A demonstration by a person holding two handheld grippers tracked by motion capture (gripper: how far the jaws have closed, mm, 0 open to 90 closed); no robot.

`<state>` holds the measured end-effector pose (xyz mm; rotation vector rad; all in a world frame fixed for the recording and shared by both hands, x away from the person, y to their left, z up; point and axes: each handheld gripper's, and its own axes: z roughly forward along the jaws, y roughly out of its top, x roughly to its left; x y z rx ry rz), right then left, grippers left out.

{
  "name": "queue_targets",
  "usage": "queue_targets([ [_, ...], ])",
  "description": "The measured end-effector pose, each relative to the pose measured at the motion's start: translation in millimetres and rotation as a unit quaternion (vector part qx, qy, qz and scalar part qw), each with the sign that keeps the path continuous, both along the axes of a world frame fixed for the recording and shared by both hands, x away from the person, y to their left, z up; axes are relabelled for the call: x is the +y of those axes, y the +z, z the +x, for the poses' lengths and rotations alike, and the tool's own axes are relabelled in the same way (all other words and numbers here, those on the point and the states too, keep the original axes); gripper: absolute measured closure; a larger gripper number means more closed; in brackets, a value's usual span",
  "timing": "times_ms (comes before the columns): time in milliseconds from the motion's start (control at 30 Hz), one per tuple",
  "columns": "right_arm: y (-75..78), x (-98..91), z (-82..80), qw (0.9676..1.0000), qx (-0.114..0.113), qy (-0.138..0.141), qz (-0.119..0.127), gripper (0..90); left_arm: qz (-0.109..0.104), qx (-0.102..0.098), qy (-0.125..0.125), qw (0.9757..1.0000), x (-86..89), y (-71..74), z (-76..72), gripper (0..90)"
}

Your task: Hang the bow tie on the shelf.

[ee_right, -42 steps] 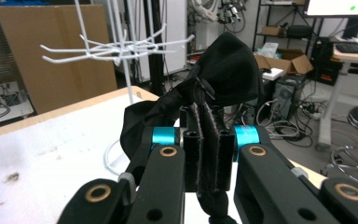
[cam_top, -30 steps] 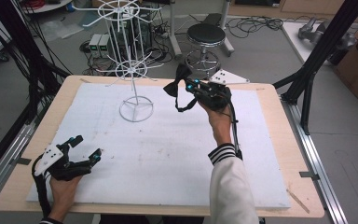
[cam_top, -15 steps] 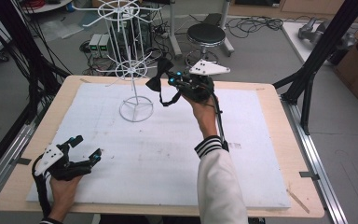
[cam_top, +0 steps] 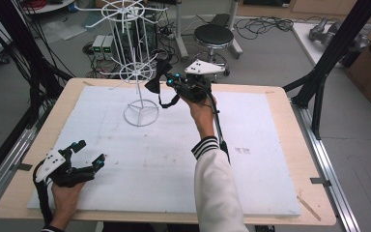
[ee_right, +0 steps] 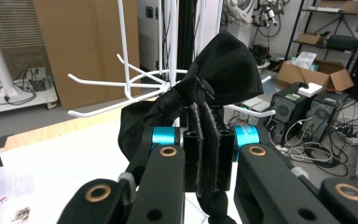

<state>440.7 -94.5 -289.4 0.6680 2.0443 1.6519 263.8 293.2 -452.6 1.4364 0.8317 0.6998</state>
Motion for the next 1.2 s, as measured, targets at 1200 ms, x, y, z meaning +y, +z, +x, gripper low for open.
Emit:
queue_targets([
  [1200,-30.1,16.9,15.6,0.9963,0.060,0.003,-0.062,83.4,-0.004,0.001,-0.002,1.0000,0.8,0.0,0.1,8.1],
])
